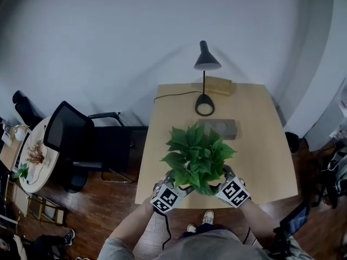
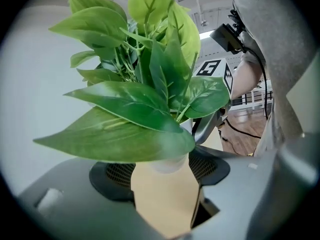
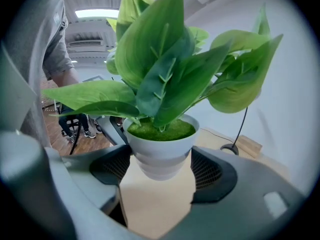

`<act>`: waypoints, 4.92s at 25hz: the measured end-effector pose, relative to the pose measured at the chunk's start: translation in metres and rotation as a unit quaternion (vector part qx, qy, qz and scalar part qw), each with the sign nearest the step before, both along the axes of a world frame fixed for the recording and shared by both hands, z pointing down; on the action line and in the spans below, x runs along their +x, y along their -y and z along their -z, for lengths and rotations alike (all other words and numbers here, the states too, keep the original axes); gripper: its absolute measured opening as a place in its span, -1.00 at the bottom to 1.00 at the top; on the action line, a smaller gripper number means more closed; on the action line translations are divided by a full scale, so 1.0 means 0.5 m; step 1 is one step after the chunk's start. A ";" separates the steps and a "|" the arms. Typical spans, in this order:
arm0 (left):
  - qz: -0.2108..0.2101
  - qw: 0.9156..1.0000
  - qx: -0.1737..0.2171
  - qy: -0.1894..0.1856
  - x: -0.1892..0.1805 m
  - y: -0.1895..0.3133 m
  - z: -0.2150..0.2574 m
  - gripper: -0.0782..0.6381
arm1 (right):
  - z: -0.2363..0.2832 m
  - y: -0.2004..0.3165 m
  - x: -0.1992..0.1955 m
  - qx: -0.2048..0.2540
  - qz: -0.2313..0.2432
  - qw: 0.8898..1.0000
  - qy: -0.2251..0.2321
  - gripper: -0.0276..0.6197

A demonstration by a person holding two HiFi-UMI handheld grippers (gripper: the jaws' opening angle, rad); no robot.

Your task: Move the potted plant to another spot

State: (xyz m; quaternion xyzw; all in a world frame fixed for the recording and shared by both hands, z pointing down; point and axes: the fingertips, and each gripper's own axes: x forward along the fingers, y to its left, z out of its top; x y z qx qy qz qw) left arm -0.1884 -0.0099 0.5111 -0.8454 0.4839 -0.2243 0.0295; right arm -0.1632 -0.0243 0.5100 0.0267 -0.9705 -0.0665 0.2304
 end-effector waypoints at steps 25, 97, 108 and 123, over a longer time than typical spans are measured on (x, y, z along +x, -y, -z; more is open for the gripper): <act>-0.025 1.000 -0.014 0.009 0.407 0.404 -0.012 0.13 | -0.011 0.401 0.413 -0.005 -0.034 0.999 0.006 0.28; 0.123 0.989 -0.053 -0.054 0.443 0.545 -0.207 -0.37 | -0.225 0.600 0.574 -0.077 -0.125 0.989 0.012 -0.05; 0.138 0.983 -0.016 -0.116 0.506 0.430 -0.122 -0.78 | -0.138 0.430 0.575 -0.075 -0.111 0.990 0.050 -0.90; 0.098 0.985 -0.007 -0.144 0.529 0.120 -0.088 -0.78 | -0.091 0.092 0.591 -0.071 -0.158 0.984 0.049 -0.90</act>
